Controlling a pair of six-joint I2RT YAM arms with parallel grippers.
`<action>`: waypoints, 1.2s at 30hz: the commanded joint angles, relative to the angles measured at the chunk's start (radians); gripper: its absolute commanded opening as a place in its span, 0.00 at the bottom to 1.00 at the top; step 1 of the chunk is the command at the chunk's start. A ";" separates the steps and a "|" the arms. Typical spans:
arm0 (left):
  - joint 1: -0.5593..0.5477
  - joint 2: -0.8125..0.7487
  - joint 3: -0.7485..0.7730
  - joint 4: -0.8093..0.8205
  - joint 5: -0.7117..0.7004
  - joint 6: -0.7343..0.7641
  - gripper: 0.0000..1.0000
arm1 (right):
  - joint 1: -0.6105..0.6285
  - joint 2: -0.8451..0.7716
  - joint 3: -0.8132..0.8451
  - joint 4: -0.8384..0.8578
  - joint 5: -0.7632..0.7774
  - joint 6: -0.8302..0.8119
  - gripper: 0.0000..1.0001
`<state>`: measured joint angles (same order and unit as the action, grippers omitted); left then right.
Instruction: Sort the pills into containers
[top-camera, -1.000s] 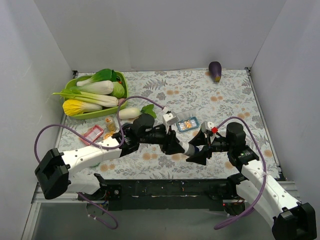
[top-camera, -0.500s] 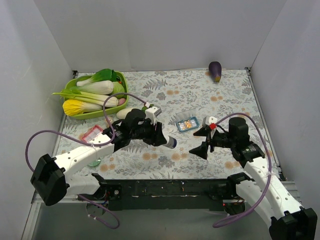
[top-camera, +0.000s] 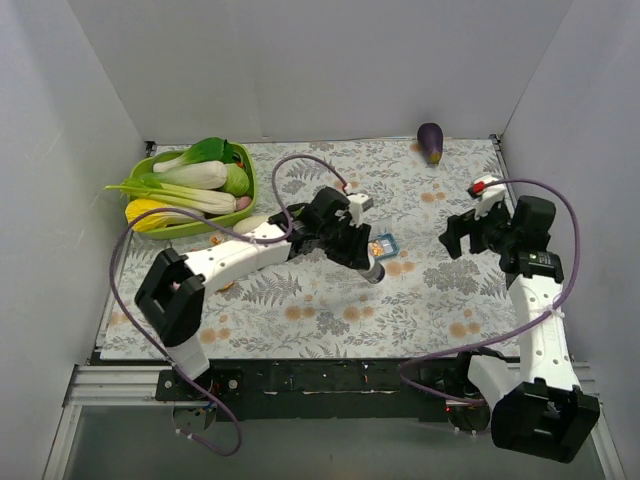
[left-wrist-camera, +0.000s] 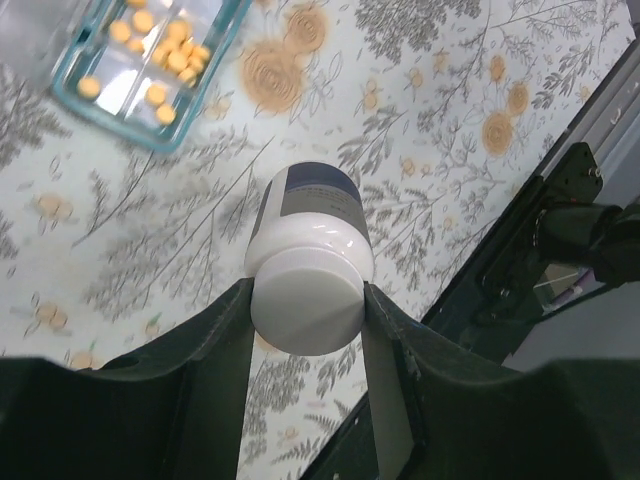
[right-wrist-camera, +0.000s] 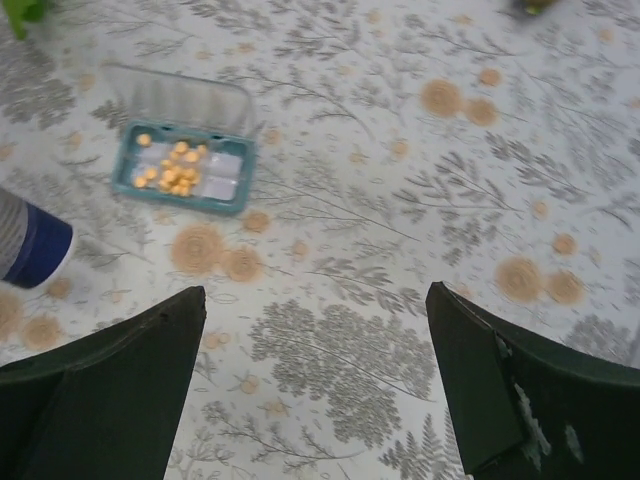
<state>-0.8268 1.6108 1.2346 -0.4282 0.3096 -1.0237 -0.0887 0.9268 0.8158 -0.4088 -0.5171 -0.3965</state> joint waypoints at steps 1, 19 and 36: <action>-0.077 0.198 0.280 -0.069 -0.027 0.039 0.00 | -0.202 0.017 0.114 -0.021 -0.035 -0.010 0.98; -0.215 0.765 1.083 -0.458 -0.244 0.088 0.24 | -0.430 -0.016 0.056 -0.047 -0.182 -0.104 0.98; -0.196 0.525 0.918 -0.305 -0.216 0.048 0.71 | -0.427 0.018 0.092 -0.245 -0.438 -0.323 0.96</action>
<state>-1.0439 2.3528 2.2456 -0.8192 0.0883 -0.9688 -0.5152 0.9260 0.8715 -0.5659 -0.8303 -0.6090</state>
